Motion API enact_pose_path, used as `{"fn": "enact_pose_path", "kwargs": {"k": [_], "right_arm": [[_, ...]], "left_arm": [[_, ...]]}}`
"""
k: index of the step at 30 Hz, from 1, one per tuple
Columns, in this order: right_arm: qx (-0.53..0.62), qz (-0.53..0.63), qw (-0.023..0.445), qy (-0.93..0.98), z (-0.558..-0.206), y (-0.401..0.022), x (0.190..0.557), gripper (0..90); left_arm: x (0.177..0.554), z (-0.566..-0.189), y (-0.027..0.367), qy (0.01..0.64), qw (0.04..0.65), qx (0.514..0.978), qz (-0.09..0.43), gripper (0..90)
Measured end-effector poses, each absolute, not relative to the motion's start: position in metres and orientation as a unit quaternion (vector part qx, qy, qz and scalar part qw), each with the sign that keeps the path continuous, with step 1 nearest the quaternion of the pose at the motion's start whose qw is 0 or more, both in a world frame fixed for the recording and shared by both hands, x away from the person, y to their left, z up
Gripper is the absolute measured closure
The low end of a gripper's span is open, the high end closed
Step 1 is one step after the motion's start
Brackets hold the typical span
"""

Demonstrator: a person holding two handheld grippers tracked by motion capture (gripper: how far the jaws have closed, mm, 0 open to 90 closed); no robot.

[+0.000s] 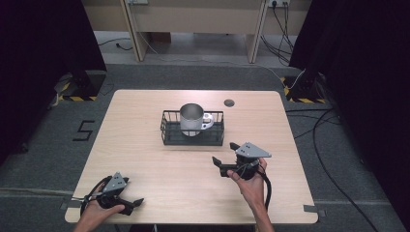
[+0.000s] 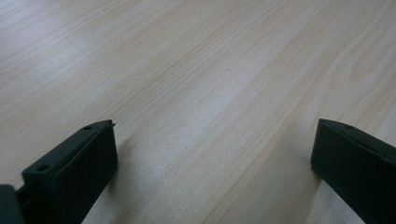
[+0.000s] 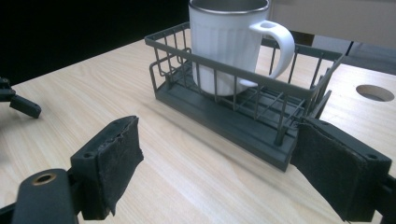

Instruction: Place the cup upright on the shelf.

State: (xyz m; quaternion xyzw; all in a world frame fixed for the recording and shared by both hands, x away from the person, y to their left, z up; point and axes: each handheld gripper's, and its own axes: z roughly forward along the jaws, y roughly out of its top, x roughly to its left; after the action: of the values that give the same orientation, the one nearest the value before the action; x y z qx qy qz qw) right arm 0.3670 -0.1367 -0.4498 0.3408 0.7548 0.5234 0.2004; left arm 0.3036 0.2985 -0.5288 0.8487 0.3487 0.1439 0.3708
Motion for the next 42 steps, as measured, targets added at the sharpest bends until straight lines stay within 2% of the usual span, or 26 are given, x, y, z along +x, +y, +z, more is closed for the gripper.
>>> {"fn": "enact_pose_path", "kwargs": {"k": [42], "right_arm": [[0.357, 0.518, 0.178, 0.757, -0.481, -0.162, 0.327, 15.1]], "left_arm": [[0.304, -0.529, 0.299, 0.348, 0.371, 0.849, 0.144, 0.0]]}}
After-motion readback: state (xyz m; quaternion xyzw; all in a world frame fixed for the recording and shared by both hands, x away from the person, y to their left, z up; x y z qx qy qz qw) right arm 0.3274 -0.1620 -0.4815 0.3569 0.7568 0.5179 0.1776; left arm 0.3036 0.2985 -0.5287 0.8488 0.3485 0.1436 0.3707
